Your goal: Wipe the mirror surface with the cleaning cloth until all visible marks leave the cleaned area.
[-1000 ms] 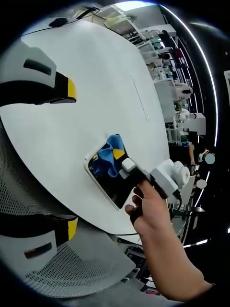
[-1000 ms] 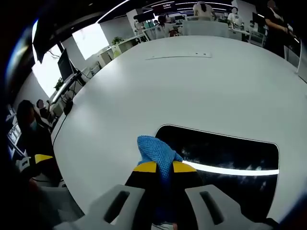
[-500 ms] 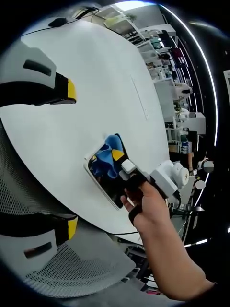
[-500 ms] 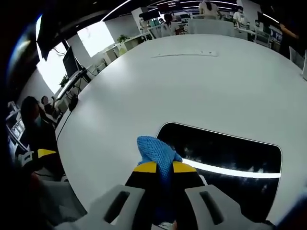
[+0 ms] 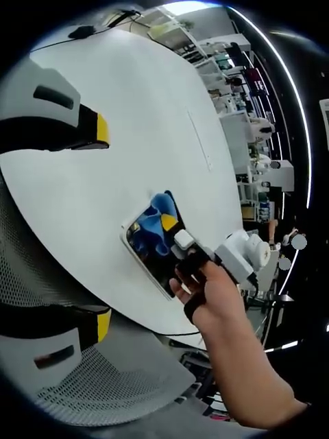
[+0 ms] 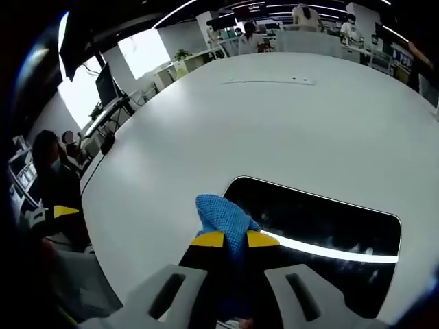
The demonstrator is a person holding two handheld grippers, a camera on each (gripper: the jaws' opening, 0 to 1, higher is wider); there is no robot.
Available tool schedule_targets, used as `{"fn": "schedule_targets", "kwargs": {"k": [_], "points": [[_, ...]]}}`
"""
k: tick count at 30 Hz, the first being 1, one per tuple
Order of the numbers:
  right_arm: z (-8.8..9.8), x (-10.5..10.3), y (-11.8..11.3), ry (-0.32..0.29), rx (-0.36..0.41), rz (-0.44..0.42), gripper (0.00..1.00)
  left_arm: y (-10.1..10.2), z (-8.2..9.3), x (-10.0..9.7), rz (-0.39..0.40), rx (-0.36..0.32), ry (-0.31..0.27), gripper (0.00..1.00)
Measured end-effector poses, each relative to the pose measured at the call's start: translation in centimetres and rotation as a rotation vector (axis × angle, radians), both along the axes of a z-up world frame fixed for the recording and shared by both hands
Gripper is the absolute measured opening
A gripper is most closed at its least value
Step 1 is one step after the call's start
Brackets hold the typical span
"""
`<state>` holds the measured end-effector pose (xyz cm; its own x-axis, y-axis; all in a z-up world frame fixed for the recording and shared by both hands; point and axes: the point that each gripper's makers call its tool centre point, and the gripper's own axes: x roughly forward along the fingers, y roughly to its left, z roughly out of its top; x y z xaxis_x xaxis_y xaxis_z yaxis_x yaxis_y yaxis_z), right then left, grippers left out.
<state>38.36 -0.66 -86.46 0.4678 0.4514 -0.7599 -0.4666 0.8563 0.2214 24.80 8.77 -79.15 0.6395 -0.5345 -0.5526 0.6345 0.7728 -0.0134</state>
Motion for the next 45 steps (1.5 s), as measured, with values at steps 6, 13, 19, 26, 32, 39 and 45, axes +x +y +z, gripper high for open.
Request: {"fn": "schedule_targets", "kwargs": {"k": [6, 13, 19, 26, 32, 39, 45], "points": [[0.0, 0.3, -1.7, -0.001, -0.013, -0.025, 0.04, -0.2, 0.2, 0.1, -0.003, -0.01, -0.013, 0.99], [0.0, 0.3, -2.9, 0.002, 0.004, -0.055, 0.04, -0.2, 0.3, 0.0, -0.002, -0.018, -0.008, 0.99], [0.1, 0.0, -3.6, -0.019, -0.013, -0.045, 0.03, -0.2, 0.2, 0.0, -0.003, -0.016, -0.01, 0.99], [0.0, 0.0, -5.3, -0.012, -0.013, -0.05, 0.04, -0.3, 0.2, -0.1, -0.006, -0.014, -0.003, 0.99], [0.0, 0.0, -6.6, -0.002, 0.015, -0.081, 0.03, -0.2, 0.1, 0.0, -0.002, -0.013, -0.003, 0.99], [-0.1, 0.0, -7.7, -0.003, -0.001, -0.078, 0.03, -0.1, 0.1, 0.1, 0.002, -0.009, -0.01, 0.99], [-0.1, 0.0, -9.0, -0.004, -0.001, -0.082, 0.03, -0.4, 0.2, 0.1, 0.0, -0.034, -0.009, 0.99]]}}
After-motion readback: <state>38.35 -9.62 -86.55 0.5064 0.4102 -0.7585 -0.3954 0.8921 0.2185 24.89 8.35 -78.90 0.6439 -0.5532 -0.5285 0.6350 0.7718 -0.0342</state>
